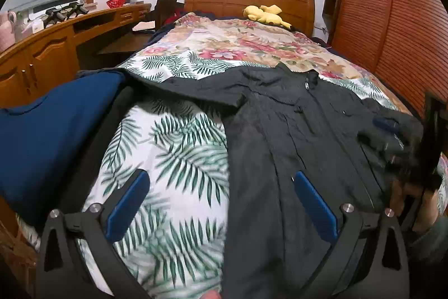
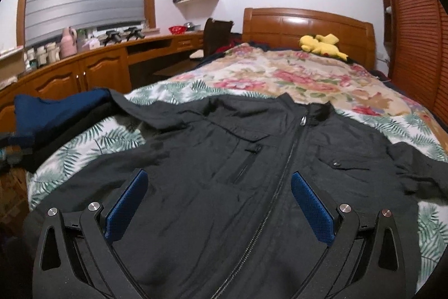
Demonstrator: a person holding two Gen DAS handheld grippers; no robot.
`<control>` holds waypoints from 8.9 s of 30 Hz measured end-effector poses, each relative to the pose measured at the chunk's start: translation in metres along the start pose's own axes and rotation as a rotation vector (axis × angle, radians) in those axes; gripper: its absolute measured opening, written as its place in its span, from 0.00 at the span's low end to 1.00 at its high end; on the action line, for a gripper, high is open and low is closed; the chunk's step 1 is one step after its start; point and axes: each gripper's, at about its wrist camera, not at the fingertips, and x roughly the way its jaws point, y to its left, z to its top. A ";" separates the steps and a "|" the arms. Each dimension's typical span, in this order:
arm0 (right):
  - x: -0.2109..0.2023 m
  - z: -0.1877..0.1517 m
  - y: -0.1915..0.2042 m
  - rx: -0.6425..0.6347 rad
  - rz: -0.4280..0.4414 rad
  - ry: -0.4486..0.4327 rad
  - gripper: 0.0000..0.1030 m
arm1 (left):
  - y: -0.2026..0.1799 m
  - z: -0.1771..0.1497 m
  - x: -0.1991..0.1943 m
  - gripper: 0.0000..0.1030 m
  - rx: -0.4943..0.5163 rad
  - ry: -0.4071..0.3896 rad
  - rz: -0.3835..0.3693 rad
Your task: Fold large clothes
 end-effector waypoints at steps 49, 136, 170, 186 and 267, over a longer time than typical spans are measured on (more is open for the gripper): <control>-0.005 -0.021 -0.031 0.054 0.015 0.050 1.00 | -0.070 0.163 0.137 0.00 0.116 0.053 -0.032; -0.093 0.016 -0.043 0.019 -0.141 -0.035 1.00 | -0.063 0.137 0.014 0.08 0.134 -0.127 -0.087; -0.085 -0.023 -0.031 -0.006 -0.168 0.086 1.00 | -0.095 0.010 -0.026 0.11 0.141 -0.117 -0.272; -0.043 -0.019 0.001 0.020 -0.011 0.123 1.00 | -0.059 0.011 -0.048 0.32 0.114 -0.196 -0.215; -0.079 -0.075 -0.089 0.105 -0.131 0.236 0.44 | -0.166 0.000 -0.020 0.32 0.237 -0.154 -0.307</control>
